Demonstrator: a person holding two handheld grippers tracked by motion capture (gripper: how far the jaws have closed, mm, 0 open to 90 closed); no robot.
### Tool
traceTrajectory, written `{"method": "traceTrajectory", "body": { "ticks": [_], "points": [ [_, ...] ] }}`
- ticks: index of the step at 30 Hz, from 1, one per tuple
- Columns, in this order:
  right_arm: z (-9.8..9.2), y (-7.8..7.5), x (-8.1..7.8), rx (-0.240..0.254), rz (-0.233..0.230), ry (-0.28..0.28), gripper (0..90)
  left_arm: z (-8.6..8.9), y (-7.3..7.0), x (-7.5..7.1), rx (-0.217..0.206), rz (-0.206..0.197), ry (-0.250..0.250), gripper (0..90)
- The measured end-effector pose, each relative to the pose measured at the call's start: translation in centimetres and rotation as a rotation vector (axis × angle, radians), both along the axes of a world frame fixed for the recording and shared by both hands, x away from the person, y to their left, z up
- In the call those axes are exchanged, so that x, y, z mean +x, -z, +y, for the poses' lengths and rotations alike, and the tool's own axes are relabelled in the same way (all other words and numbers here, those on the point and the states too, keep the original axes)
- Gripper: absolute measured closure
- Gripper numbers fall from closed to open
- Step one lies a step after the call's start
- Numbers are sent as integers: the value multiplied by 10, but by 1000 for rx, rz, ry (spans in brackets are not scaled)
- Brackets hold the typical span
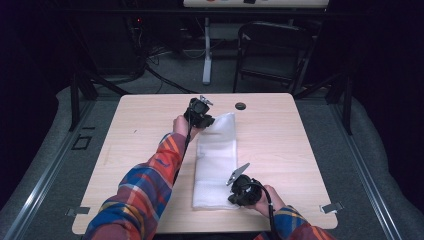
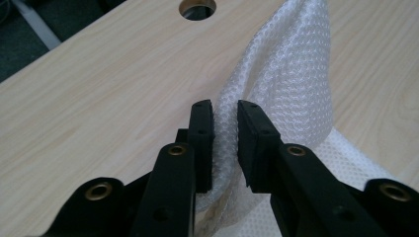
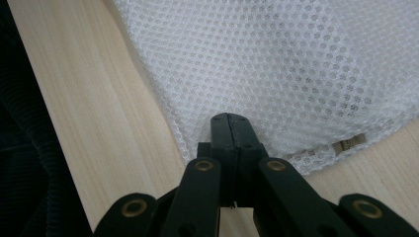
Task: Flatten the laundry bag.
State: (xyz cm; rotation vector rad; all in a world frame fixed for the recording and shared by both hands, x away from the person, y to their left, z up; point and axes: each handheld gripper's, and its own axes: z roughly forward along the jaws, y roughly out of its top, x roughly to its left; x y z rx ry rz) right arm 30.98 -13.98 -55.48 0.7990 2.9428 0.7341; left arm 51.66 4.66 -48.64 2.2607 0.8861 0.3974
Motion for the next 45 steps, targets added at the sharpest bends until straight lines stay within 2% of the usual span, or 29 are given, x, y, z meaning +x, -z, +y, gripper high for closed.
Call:
{"method": "traceTrajectory", "body": {
  "ticks": [1,2,4,6,7,9,10,11,12,13,14,15,17,23,26,27,31,36,40,45],
  "points": [
    [0,0,0,-2,1,-1,900,0,-1,1,3,-7,-8,734],
    [0,2,-1,31,9,19,900,0,-2,2,11,-12,-19,687],
    [-1,0,0,16,3,14,900,2,-4,3,8,-32,-52,573],
    [-1,0,-1,34,4,24,900,4,-7,3,13,-52,-91,446],
    [-1,-1,-1,29,6,23,897,5,-9,4,7,-43,-95,378],
    [-2,-3,0,9,3,10,881,8,-11,4,9,-31,-92,303],
    [-1,-1,-1,38,1,29,860,9,-12,4,0,-23,-86,265],
    [-2,-6,1,-13,-10,1,839,10,-13,3,-3,-14,-86,244],
    [-2,-7,1,-5,-14,9,806,11,-13,2,-8,-3,-79,219],
    [-2,-6,0,44,-24,33,769,12,-14,1,-10,4,-73,204],
    [-3,-9,1,32,-28,30,735,13,-15,0,-11,8,-69,195],
    [-4,-10,1,59,-28,48,680,13,-15,-2,-15,15,-63,180],
    [-9,-17,4,48,-33,37,616,14,-16,-7,-16,19,-46,165],
    [-21,-24,5,76,-50,119,307,17,-19,-23,-21,43,3,148],
    [-27,-28,6,72,-71,151,212,19,-19,-34,-17,55,28,143],
    [-28,-29,6,84,-72,162,187,19,-18,-37,-15,54,34,139],
    [-32,-33,6,86,-93,184,141,22,-18,-55,-9,53,63,129],
    [-36,-34,7,81,-85,211,100,27,-14,-76,-12,65,90,114],
    [-39,-34,8,86,-97,222,97,32,-10,-91,-8,72,104,109],
    [-41,-33,9,84,-88,232,71,40,-1,-109,-8,84,107,103]
  ]
}}
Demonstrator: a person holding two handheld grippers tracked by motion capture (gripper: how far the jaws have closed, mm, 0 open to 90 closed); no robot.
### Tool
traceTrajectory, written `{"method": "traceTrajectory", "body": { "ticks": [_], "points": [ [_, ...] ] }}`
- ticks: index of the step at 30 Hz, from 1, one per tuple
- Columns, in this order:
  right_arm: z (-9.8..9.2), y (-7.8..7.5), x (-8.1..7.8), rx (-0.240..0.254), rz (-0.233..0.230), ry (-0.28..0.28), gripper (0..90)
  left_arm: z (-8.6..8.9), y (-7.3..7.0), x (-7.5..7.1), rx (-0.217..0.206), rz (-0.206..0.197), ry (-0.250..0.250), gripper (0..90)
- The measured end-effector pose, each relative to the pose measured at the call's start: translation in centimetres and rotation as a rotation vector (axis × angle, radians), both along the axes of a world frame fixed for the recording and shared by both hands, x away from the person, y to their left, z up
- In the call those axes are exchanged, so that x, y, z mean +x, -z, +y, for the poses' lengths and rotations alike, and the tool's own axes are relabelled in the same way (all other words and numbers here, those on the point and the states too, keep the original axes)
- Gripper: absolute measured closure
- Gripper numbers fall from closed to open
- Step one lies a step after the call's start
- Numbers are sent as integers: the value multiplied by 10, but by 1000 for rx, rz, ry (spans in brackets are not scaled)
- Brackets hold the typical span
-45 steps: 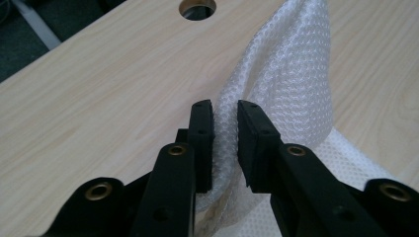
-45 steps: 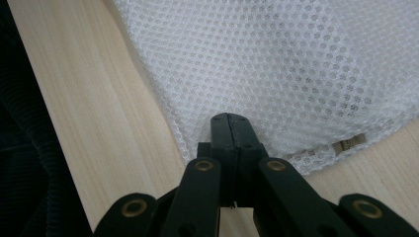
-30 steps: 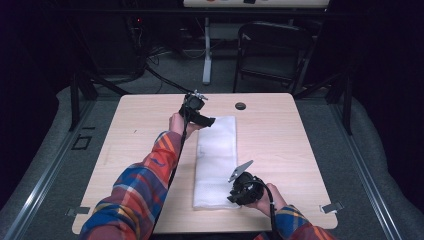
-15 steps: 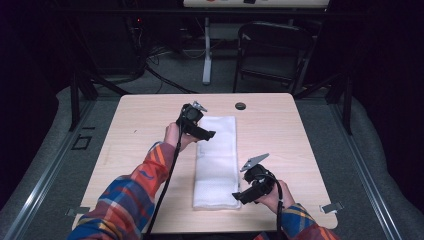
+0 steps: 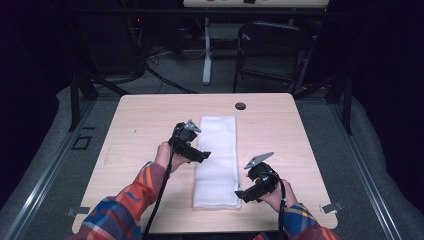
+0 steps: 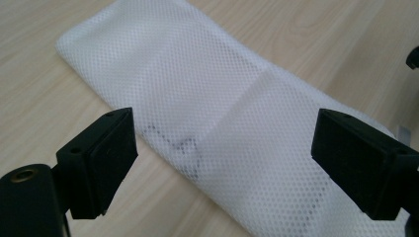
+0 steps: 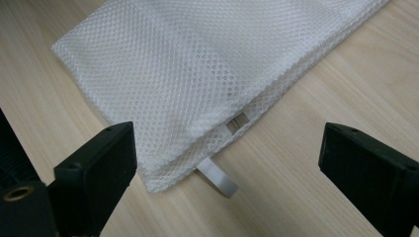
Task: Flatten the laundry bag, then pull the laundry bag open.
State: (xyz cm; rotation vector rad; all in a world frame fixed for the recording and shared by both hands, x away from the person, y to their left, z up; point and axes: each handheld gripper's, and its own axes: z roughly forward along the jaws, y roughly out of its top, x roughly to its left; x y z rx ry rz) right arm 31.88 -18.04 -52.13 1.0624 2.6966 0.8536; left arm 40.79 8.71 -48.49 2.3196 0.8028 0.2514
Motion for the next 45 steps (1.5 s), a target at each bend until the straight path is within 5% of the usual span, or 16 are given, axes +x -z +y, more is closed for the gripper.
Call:
{"method": "traceTrajectory", "body": {
  "ticks": [12,30,45],
  "points": [
    [-3,2,2,-9,11,14,59,4,9,-28,18,15,30,95],
    [-4,3,3,-10,21,24,61,-1,13,-45,9,12,57,95],
    [-8,5,6,-22,39,31,69,-36,41,-87,63,84,254,145]
  ]
}}
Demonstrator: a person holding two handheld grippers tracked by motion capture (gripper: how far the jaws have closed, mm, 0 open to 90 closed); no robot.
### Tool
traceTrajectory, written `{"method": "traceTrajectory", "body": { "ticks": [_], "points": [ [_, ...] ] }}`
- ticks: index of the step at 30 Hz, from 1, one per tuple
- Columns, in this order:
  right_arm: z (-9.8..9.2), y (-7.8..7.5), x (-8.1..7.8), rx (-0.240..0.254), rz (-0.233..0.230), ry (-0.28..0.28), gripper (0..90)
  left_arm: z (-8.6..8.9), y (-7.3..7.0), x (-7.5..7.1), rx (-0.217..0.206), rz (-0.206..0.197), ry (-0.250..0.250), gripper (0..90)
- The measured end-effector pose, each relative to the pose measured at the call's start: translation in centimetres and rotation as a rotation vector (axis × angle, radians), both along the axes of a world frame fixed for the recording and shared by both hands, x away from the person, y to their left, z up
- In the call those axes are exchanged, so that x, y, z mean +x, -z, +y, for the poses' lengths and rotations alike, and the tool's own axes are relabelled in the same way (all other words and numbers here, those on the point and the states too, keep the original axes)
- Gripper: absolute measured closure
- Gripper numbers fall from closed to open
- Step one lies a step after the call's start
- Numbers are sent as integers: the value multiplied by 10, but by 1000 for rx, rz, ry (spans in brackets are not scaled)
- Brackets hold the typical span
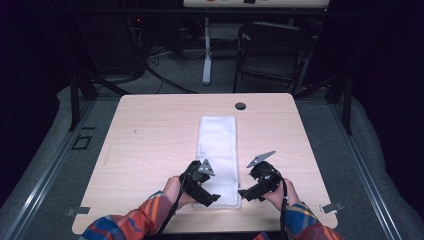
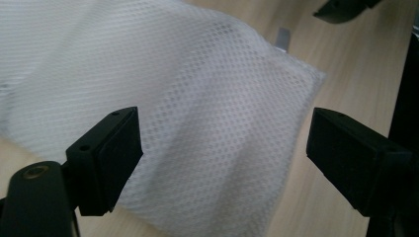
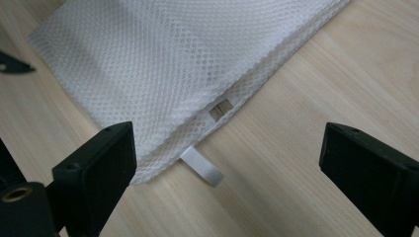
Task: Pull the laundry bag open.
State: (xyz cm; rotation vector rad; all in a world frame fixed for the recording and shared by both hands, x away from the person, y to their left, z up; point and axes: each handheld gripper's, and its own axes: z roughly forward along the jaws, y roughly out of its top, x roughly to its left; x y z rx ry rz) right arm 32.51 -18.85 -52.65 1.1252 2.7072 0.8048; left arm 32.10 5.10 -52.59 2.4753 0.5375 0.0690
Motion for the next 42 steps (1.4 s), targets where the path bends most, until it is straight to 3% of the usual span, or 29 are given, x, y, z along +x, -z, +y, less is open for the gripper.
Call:
{"method": "traceTrajectory", "body": {
  "ticks": [4,9,13,17,21,35,42],
  "points": [
    [0,0,0,7,1,5,70,-9,6,-6,11,5,40,171],
    [0,2,0,3,7,3,84,-19,12,-13,7,11,105,330],
    [0,3,1,1,15,-4,91,-25,19,-14,27,16,121,423],
    [1,3,1,18,23,-4,99,-28,25,-13,58,17,121,476],
    [2,3,1,-5,21,-8,105,-30,31,-13,86,19,119,537],
    [3,4,1,-11,27,-14,121,-26,34,-8,65,10,99,707],
    [4,6,1,-25,28,-13,147,-24,34,-4,55,1,83,833]
  ]
}}
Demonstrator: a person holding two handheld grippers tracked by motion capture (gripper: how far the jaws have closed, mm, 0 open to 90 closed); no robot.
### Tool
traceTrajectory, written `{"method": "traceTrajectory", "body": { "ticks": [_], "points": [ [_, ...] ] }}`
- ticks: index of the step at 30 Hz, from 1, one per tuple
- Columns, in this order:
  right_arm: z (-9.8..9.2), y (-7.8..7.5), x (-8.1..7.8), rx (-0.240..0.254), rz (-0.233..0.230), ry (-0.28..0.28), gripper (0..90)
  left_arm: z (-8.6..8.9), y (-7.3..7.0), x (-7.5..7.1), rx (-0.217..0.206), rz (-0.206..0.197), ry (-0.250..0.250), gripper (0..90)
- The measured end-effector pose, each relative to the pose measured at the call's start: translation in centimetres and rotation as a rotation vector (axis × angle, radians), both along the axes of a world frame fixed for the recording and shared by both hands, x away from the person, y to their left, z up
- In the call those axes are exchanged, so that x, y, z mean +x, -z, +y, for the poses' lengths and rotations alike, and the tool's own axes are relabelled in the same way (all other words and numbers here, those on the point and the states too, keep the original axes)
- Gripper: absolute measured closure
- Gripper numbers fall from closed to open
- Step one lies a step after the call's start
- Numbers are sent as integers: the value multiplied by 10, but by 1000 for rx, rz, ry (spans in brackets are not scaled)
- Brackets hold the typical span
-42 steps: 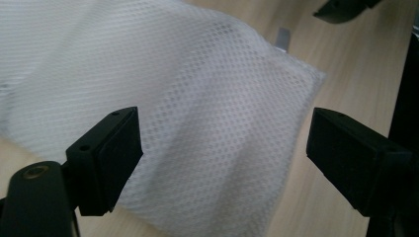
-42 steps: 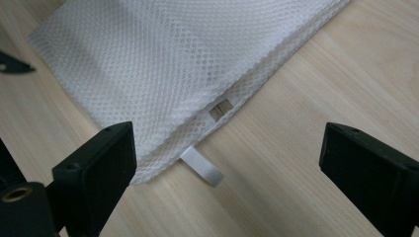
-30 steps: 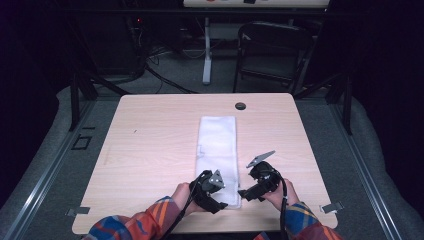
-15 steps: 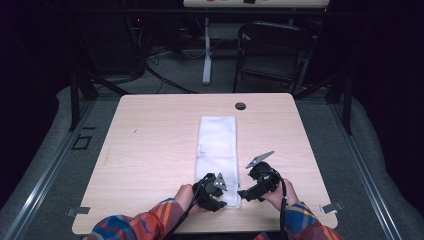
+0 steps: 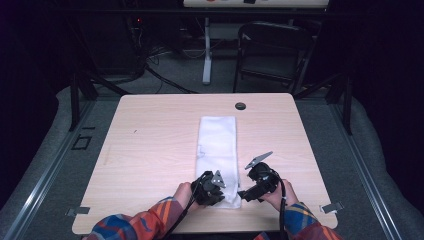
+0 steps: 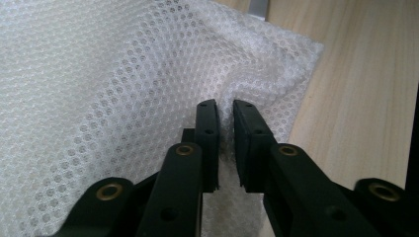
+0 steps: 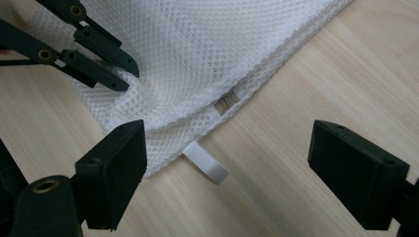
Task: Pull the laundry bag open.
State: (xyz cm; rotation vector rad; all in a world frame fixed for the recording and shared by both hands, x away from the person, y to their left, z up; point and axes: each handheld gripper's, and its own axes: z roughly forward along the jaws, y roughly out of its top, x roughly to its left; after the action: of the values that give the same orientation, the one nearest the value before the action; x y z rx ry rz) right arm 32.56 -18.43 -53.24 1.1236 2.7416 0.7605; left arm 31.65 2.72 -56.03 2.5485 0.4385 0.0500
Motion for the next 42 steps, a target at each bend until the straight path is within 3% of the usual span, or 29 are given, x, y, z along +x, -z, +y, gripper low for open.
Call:
{"method": "traceTrajectory", "body": {
  "ticks": [5,12,16,19,22,25,30,33,36,42],
  "points": [
    [1,1,0,-9,-8,-4,276,2,-1,2,-20,15,-12,854],
    [7,7,-2,2,-14,-21,684,5,-6,2,-55,9,-29,856],
    [12,10,-1,-22,-6,-54,823,7,-11,2,-76,7,-38,856],
    [18,11,-2,-19,-31,-67,894,8,-13,2,-84,7,-40,856],
    [22,12,-1,-8,-60,-67,900,10,-15,3,-97,9,-52,855],
    [24,16,0,9,-52,-57,900,11,-15,4,-98,12,-55,855],
    [23,23,3,-7,-44,-52,900,12,-15,5,-111,17,-58,852],
    [24,26,2,14,-26,-45,900,13,-15,5,-109,14,-62,850],
    [25,27,2,-4,-32,-58,900,13,-16,5,-107,9,-67,851],
    [24,28,2,13,-42,-64,900,16,-17,7,-109,5,-82,852]
  ]
}}
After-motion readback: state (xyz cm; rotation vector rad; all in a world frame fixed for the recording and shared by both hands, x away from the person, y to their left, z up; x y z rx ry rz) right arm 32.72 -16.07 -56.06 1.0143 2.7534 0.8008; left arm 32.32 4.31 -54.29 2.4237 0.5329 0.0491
